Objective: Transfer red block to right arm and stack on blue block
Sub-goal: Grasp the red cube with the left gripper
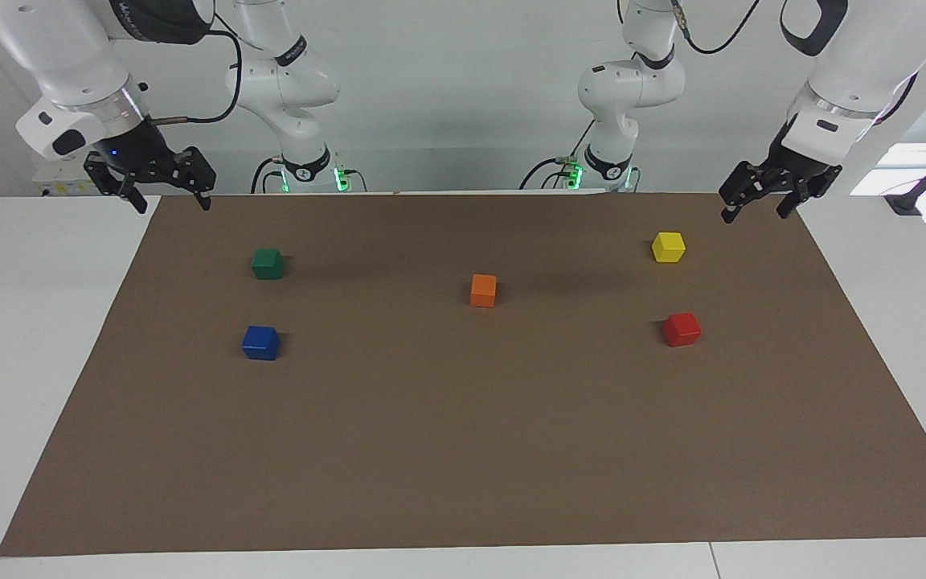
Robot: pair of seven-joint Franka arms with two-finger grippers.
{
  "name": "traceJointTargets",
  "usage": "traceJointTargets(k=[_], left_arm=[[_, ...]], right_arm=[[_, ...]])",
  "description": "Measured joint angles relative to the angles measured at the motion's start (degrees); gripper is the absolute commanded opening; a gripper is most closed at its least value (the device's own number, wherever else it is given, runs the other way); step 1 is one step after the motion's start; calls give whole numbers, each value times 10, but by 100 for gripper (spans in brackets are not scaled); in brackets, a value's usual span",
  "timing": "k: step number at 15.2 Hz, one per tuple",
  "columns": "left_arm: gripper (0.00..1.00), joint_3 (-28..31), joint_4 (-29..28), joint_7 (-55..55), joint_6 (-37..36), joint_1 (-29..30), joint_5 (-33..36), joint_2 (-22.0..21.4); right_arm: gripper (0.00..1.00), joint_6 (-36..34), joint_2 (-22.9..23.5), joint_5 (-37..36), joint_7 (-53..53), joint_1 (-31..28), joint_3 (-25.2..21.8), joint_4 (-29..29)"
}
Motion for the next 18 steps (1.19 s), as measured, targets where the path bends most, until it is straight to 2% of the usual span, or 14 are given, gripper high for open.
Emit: traceJointTargets(k=[5, 7, 10, 12, 15, 18], left_arm=[[100, 6, -3, 3, 3, 1, 0, 0], [100, 10, -24, 3, 24, 9, 0, -3], [100, 12, -123, 3, 154, 10, 0, -20], [100, 11, -169, 3, 196, 10, 0, -15], [100, 8, -205, 3, 257, 9, 0, 31], [100, 9, -252, 0, 356, 8, 0, 77]], right_arm=[[100, 0, 0, 0, 0, 0, 0, 0], [100, 0, 0, 0, 0, 0, 0, 0], [100, 0, 0, 0, 0, 0, 0, 0], [100, 0, 0, 0, 0, 0, 0, 0], [100, 0, 0, 2, -6, 0, -1, 0], [100, 2, -2, 32, -10, -7, -1, -14]])
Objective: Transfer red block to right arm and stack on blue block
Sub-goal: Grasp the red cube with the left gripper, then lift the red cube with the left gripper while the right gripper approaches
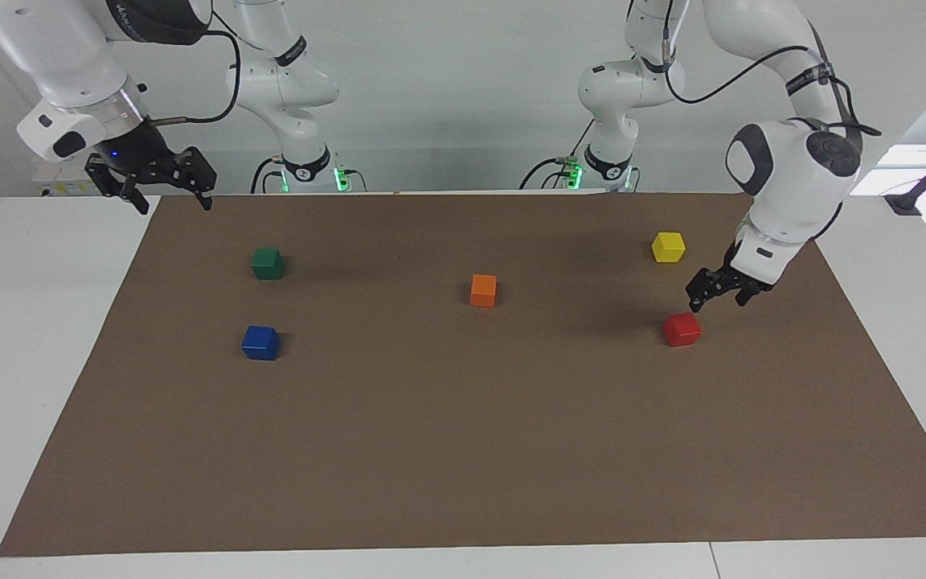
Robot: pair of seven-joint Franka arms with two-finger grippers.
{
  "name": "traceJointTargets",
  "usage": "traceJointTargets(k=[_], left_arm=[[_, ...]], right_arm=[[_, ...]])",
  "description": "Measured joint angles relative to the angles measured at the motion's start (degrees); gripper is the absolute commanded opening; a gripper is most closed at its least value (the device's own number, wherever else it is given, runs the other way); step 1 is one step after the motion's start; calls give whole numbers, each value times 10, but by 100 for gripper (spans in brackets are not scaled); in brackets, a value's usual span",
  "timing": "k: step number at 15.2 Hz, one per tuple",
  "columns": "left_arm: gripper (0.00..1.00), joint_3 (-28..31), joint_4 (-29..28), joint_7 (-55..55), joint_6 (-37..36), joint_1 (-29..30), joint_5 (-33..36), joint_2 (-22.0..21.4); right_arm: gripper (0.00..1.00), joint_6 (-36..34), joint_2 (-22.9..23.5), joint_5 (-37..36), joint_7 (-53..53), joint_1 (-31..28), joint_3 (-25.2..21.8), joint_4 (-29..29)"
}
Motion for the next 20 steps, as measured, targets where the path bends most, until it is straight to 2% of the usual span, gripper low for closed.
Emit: traceJointTargets(k=[2, 4, 10, 11, 12, 13, 16, 17, 20], left_arm=[[100, 2, -33, 0, 64, 1, 0, 19], [100, 3, -53, 0, 92, 3, 0, 26], [100, 1, -64, -3, 104, 0, 0, 47], [66, 0, -65, -4, 108, 0, 0, 53], [21, 0, -65, -4, 110, -2, 0, 59], [0, -1, -65, -4, 110, -3, 0, 63], [0, -3, -54, -19, 94, -8, -1, 65], [0, -3, -26, -45, 53, -8, -2, 64], [0, -10, 141, -157, -158, -11, -20, 55]], right_arm=[[100, 31, -5, 44, -9, -9, 0, -36], [100, 65, -9, 94, -40, -16, -1, -81], [100, 84, 3, 330, -149, -55, -1, -174], [100, 85, 12, 369, -164, -60, -1, -182], [100, 85, 22, 411, -177, -62, -1, -190], [100, 85, 33, 456, -191, -62, -1, -199], [100, 85, 61, 575, -235, -57, 2, -225], [100, 84, 68, 612, -249, -56, 3, -233], [100, 59, 74, 718, -272, -34, 5, -254]])
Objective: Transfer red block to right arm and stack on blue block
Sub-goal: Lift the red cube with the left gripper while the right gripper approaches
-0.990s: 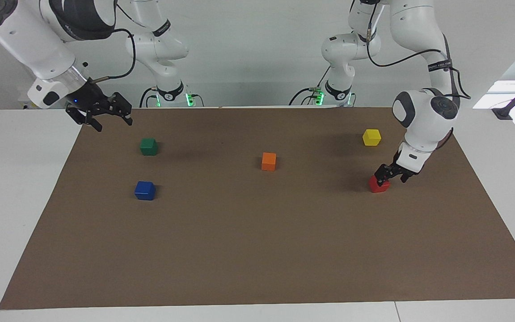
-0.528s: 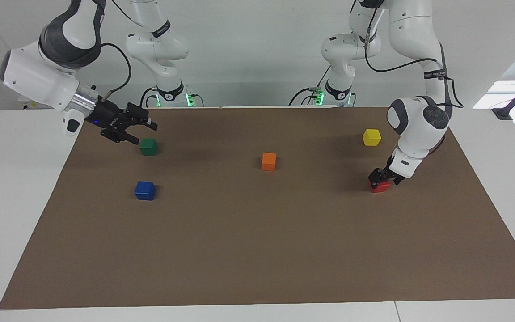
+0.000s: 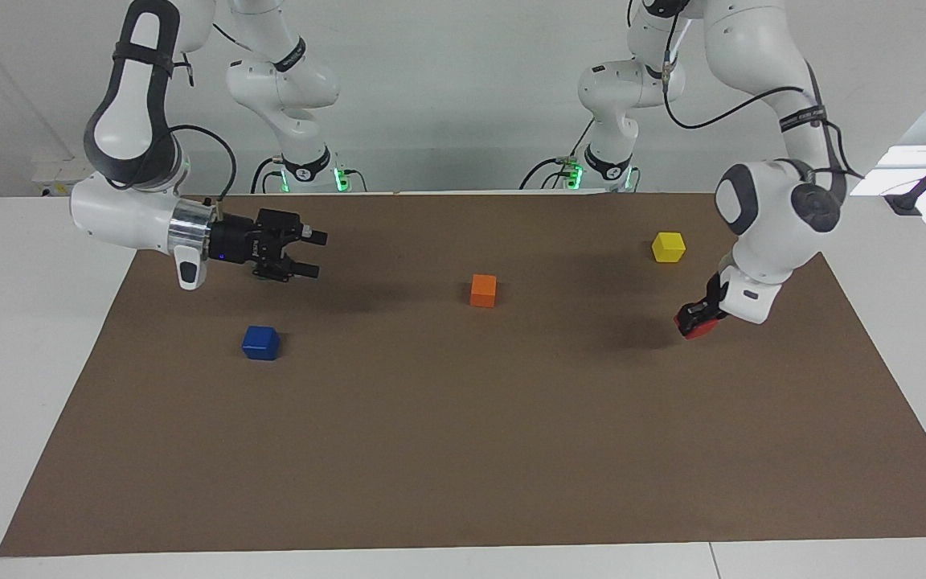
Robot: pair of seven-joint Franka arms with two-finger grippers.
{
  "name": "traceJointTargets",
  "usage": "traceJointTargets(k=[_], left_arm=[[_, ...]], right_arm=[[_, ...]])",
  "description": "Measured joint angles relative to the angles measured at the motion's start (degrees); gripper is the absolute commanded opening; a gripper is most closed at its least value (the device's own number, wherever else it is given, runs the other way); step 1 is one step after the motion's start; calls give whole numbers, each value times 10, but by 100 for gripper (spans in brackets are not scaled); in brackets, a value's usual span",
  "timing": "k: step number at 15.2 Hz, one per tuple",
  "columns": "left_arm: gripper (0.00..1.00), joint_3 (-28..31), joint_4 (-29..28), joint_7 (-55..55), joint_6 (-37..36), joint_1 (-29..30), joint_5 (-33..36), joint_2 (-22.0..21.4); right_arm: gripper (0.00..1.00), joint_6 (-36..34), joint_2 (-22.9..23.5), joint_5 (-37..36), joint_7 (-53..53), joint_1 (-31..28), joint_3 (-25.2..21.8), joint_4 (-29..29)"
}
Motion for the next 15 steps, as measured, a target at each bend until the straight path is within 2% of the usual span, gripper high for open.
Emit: traceJointTargets(k=[2, 5, 9, 11, 13, 15], left_arm=[[0, -9, 89, -72, -107, -7, -59, -18], [0, -28, 120, -212, -154, -24, -117, -62], [0, -70, 119, -475, -157, -70, -187, -93], [0, -82, 109, -602, -129, -99, -209, -95], [0, -86, 84, -681, -82, -131, -216, -98], [0, -87, 60, -717, -62, -149, -254, -103]], right_arm=[[100, -8, 0, 65, -6, 28, 2, -11], [100, -51, 29, 155, -73, 60, 4, -34], [100, -177, 109, 254, -136, 72, 4, -40], [100, -230, 138, 304, -151, 87, 4, -40], [100, -273, 159, 359, -163, 112, 4, -40], [100, -303, 173, 407, -172, 143, 4, -40]])
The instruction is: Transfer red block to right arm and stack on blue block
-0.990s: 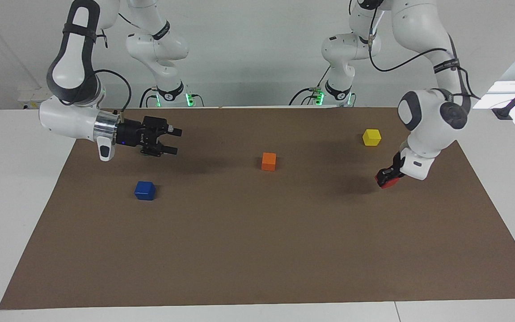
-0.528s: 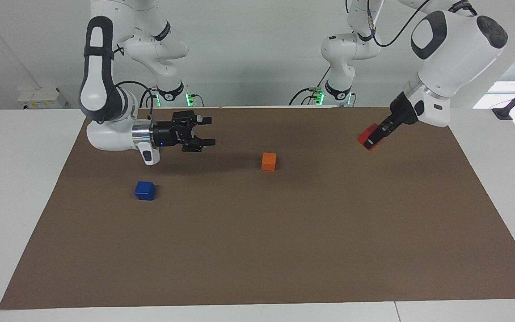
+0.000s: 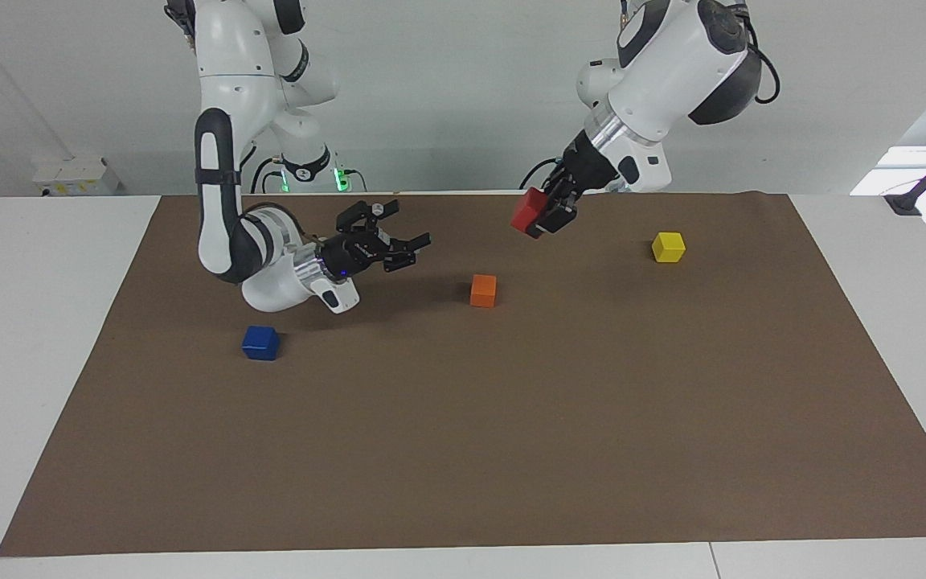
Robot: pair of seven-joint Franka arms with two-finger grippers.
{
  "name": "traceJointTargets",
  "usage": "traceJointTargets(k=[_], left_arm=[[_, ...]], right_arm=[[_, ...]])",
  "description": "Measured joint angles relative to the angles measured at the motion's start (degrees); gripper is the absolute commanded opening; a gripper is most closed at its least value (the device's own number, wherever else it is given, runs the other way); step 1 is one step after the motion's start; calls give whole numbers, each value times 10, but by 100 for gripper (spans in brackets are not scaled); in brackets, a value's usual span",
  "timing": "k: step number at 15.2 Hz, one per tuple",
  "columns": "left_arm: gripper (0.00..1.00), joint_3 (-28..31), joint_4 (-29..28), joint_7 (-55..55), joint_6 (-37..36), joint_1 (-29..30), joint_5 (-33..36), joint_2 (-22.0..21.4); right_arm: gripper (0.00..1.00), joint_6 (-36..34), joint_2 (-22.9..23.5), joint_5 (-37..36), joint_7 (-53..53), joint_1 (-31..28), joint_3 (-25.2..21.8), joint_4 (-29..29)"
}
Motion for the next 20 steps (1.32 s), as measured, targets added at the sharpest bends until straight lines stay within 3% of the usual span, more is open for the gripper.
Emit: traceJointTargets(k=[2, 7, 11, 15, 17, 20], left_arm=[[0, 0, -19, -29, 14, -10, -34, -10], [0, 0, -47, -162, 118, -70, -41, -23], [0, 0, -80, -178, 155, -84, -41, -29], [0, 0, -119, -179, 168, -89, -42, -48], [0, 0, -132, -179, 172, -94, -42, -57], [0, 0, -140, -181, 185, -103, -42, -62]], right_arm=[[100, -35, 17, 36, -6, 26, 0, 0], [100, -122, 85, 72, -44, 56, 9, 7], [100, -124, 96, 146, -44, 57, 49, 13], [100, -120, 96, 161, -44, 59, 59, 26], [88, -117, 96, 171, -44, 65, 59, 27], [85, -105, 96, 177, -50, 70, 59, 28]])
